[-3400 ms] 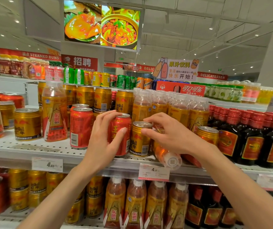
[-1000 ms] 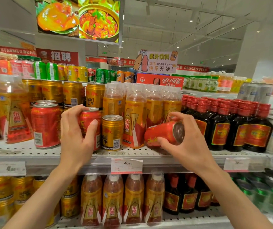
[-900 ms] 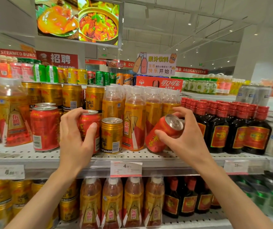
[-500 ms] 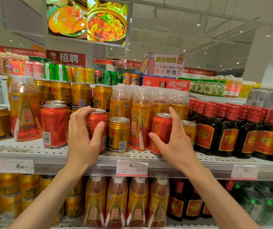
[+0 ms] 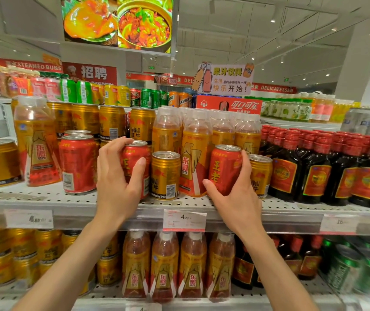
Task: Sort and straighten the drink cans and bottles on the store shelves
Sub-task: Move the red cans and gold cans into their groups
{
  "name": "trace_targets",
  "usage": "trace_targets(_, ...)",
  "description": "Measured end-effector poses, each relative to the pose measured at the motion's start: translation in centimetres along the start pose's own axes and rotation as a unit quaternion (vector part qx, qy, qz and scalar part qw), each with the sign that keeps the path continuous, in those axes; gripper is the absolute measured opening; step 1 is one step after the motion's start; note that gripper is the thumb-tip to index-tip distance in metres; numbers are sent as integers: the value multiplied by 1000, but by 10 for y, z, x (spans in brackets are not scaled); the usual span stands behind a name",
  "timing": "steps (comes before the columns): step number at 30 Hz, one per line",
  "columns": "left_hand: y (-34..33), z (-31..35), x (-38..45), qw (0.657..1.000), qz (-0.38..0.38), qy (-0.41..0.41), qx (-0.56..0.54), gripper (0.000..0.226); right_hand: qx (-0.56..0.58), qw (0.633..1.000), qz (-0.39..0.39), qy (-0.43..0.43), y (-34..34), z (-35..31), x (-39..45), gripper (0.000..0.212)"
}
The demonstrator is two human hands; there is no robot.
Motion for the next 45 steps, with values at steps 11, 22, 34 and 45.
trace_targets(11,9,-5,-3,995,-47,47,-68,66,186,982,-19,-14,12,-11,-22,95)
trace_targets(22,58,-13,-48,964,-123,163,-169,50,228,970,-77,-44,-7,-23,-104,86)
trace_targets(34,116,-52,-172,911,-159,356,-135,36,261,942,-173,-124,-74,11,-191,93)
trace_targets(45,172,-89,-183,908,-131,388,-88,34,277,922,-234,-138,-129,-24,-207,96)
Point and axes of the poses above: each hand's wrist, its own x-axis towards the middle knuckle, its own y-axis out of the back of the hand, z = x × y, the point moved 7 cm from there along x, towards the middle knuckle, and after that the axes turned 2 degrees about -x, right-handed, at the moved point
